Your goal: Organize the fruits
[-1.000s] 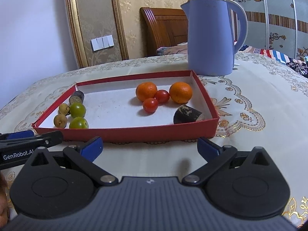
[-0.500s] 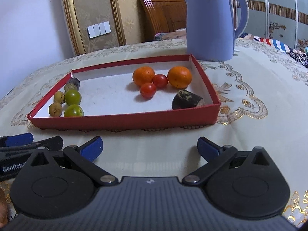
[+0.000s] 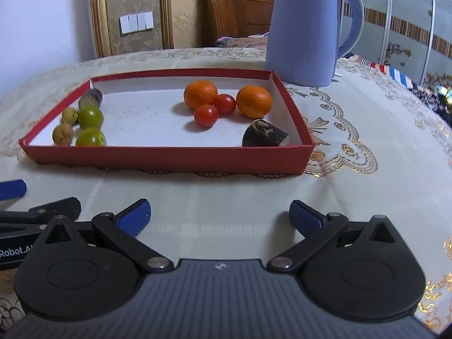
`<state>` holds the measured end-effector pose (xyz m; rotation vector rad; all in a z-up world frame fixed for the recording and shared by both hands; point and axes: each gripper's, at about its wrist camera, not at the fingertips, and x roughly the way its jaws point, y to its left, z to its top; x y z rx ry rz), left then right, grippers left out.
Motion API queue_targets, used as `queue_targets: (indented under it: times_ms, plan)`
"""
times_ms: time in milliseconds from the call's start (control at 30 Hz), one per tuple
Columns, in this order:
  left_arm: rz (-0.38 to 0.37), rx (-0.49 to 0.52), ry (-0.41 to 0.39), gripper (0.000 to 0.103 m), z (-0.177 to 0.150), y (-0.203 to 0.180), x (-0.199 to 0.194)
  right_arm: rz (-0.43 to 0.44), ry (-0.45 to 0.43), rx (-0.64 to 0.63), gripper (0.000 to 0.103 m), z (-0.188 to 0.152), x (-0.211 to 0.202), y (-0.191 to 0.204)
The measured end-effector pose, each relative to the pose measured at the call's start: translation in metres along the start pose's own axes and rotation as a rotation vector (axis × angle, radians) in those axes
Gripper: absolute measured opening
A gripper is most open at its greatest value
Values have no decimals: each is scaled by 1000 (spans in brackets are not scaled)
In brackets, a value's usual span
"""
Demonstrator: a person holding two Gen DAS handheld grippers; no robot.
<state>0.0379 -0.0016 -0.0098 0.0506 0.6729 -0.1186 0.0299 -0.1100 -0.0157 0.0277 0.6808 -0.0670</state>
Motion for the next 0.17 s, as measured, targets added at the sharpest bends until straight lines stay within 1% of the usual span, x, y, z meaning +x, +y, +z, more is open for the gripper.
queue_targets:
  times_ms: [167]
  plan:
    - [0, 1, -2, 89, 0, 0, 0, 7, 1, 9, 103, 0, 0, -2]
